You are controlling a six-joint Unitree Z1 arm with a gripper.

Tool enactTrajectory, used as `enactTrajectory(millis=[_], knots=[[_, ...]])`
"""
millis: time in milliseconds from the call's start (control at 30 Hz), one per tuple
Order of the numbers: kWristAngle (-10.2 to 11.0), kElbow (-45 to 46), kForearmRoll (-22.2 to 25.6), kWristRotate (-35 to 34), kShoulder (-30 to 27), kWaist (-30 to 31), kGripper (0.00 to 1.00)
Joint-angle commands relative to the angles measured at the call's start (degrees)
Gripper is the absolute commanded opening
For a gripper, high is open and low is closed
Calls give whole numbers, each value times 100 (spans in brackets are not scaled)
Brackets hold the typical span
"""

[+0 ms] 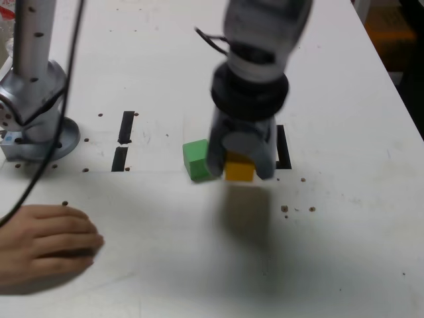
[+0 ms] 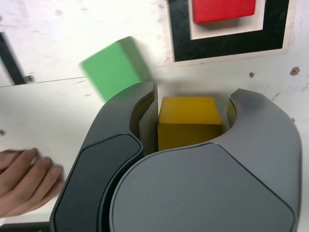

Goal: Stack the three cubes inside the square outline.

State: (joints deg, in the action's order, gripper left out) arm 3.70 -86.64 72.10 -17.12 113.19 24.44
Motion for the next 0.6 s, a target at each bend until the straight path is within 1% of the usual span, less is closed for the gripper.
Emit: enactTrajectory(millis=[0, 133, 267, 567], knots=[[33, -12, 128, -53, -199, 28, 24], [77, 3, 307, -102, -455, 51, 24], [119, 6, 357, -82, -599, -31, 24], [106, -139, 325, 456, -567, -717, 25]])
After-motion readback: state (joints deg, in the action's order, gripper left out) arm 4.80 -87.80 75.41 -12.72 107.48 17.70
